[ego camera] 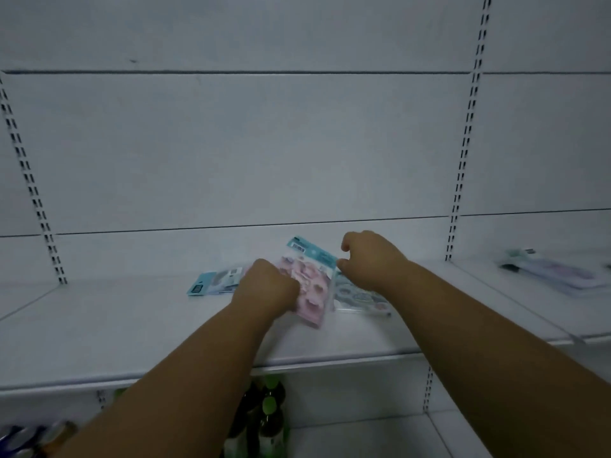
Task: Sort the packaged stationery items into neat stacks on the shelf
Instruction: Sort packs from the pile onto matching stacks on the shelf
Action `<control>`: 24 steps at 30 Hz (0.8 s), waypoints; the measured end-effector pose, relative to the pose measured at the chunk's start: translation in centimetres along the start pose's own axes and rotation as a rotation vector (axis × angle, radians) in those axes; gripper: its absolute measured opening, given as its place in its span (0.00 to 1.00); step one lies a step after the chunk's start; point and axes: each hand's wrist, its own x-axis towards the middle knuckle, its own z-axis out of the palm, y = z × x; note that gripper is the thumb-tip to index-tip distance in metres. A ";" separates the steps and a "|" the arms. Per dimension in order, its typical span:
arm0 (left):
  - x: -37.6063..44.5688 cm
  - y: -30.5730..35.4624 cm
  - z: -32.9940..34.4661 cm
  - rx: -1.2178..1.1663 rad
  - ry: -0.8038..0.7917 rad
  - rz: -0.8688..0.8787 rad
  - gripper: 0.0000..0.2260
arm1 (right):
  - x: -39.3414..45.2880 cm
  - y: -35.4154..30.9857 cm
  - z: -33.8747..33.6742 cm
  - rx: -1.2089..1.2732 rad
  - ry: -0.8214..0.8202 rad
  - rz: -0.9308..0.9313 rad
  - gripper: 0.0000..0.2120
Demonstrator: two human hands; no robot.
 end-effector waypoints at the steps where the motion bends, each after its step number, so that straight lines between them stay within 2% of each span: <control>1: -0.1 -0.4 -0.4 -0.143 0.045 -0.030 0.13 | -0.1 0.1 0.2 -0.001 0.001 0.017 0.16; 3: -0.5 -0.9 -1.4 -0.428 0.123 -0.029 0.10 | -0.2 0.2 0.7 -0.013 -0.010 0.045 0.17; 6: -1.4 -1.3 -2.8 -0.699 0.193 0.031 0.09 | -0.5 0.7 2.0 -0.086 -0.088 0.150 0.23; 10: -1.9 -1.6 -4.2 -0.876 0.197 0.058 0.09 | -0.9 1.1 4.1 -0.114 -0.204 0.365 0.38; 13: -2.2 -1.9 -4.7 -0.944 0.161 0.059 0.11 | -0.2 0.8 4.9 -0.094 -0.249 0.428 0.43; 15: -2.7 -2.1 -4.7 -0.985 0.135 0.064 0.10 | 0.6 0.5 5.2 -0.104 -0.278 0.381 0.42; 18: -3.5 -2.5 -4.2 -1.024 0.106 0.104 0.08 | 0.8 0.2 5.1 -0.004 -0.214 0.372 0.35; 21: -4.1 -2.4 -3.5 -1.010 0.071 0.135 0.08 | 0.6 0.4 4.9 0.284 -0.112 0.394 0.35; 24: -4.3 -1.6 -2.9 -1.015 0.022 0.146 0.07 | 0.6 1.5 4.4 0.522 0.094 0.291 0.22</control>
